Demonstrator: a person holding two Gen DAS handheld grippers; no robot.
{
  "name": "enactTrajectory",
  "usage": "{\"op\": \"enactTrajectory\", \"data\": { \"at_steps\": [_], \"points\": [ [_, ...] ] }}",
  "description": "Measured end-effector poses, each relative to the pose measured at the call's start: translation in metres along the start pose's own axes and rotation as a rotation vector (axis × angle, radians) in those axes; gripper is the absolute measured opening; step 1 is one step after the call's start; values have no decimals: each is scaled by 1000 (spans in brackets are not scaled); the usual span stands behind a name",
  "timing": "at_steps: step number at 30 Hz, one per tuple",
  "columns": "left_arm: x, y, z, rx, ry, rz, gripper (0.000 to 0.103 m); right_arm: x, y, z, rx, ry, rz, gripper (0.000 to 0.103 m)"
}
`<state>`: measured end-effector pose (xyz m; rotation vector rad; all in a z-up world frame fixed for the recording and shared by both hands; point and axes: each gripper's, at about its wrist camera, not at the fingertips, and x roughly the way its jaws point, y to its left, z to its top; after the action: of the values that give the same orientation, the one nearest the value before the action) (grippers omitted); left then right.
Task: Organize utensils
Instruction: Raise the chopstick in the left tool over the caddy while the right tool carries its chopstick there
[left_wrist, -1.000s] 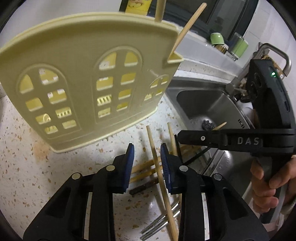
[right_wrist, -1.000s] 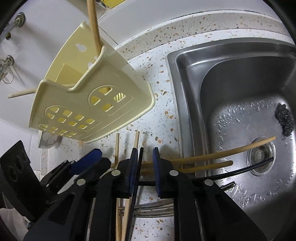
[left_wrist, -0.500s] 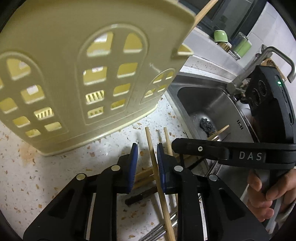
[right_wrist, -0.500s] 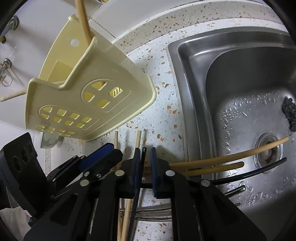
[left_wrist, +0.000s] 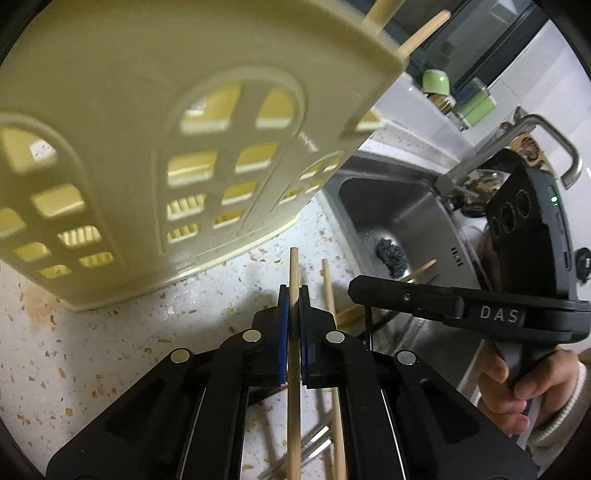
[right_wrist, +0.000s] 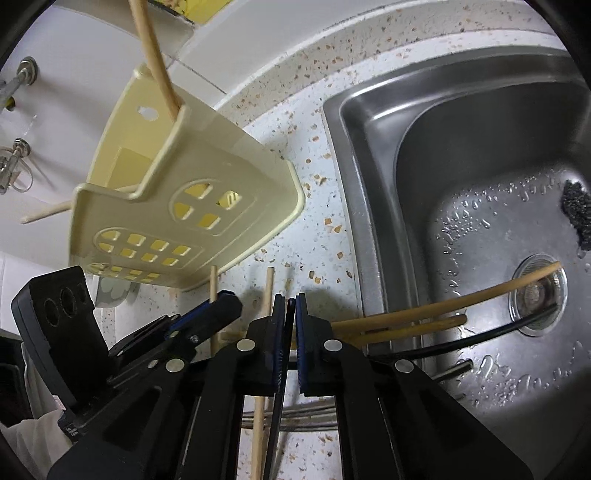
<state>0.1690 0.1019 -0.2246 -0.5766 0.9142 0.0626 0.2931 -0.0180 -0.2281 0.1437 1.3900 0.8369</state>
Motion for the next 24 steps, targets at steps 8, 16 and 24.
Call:
{"op": "enactTrajectory", "data": {
  "at_steps": [8, 16, 24],
  "points": [
    [-44, -8, 2, 12, -64, -8, 4, -38, 20, -2, -53, -53, -2, 2],
    [-91, -19, -4, 38, -123, -9, 4, -82, 50, -20, -161, -115, -64, 2],
    [-137, -28, -17, 71, -178, 6, 4, -123, 73, -44, -207, -191, -80, 1]
  ]
}}
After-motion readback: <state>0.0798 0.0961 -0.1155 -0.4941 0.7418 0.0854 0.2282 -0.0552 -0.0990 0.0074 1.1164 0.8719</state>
